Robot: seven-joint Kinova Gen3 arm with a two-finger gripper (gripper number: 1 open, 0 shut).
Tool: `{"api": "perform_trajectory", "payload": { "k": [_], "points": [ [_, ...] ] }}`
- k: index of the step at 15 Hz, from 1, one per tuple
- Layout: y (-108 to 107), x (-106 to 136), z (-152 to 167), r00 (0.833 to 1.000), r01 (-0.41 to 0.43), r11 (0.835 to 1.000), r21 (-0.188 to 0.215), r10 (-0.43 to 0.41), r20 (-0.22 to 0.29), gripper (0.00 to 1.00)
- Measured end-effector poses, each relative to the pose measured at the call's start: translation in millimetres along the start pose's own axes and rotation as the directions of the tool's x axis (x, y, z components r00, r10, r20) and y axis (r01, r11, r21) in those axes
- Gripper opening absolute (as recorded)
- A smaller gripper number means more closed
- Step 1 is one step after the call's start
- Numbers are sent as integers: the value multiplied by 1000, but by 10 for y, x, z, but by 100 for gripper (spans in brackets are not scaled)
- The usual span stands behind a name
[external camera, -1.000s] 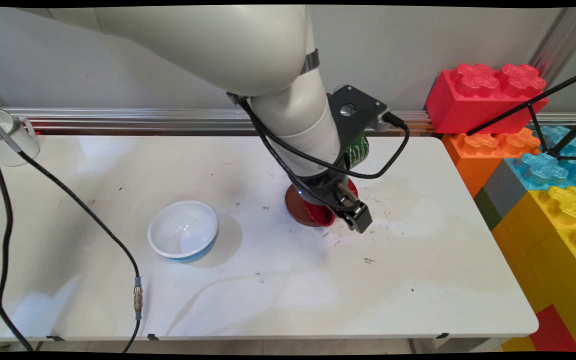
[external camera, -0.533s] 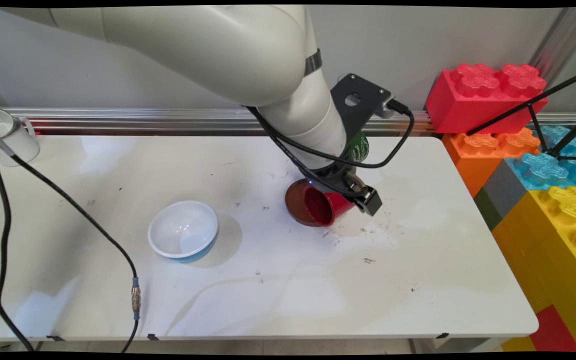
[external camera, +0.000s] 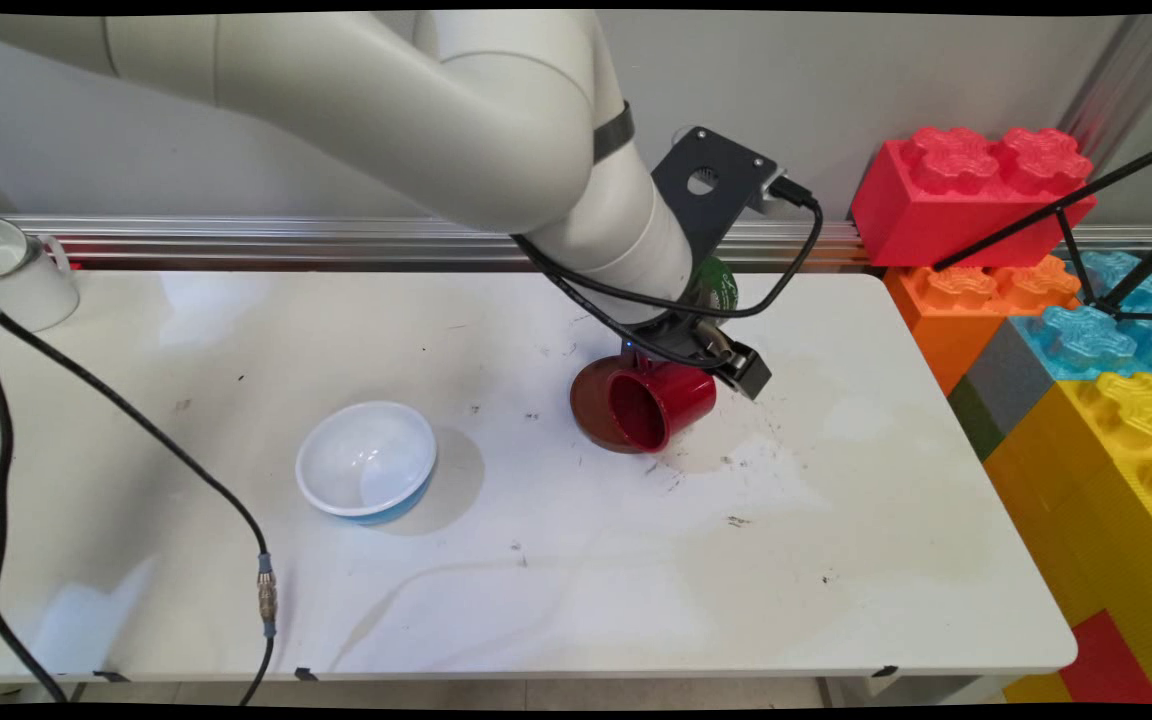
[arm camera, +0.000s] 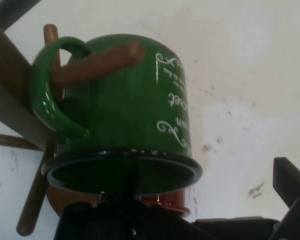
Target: Pick up the green mug from the rack
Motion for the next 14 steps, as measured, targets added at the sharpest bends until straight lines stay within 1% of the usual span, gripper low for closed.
{"api": "perform_trajectory", "payload": {
  "k": [5, 8, 11, 14],
  "points": [
    [-55, -31, 33, 999, 0, 1000, 3, 1, -46, 100],
    [-89, -73, 60, 998, 11, 1000, -4, -11, -69, 100],
    [-111, -117, 87, 995, 28, 999, -23, -30, -91, 100],
    [-117, -150, 108, 992, 46, 998, -50, -52, -116, 100]
  ]
}}
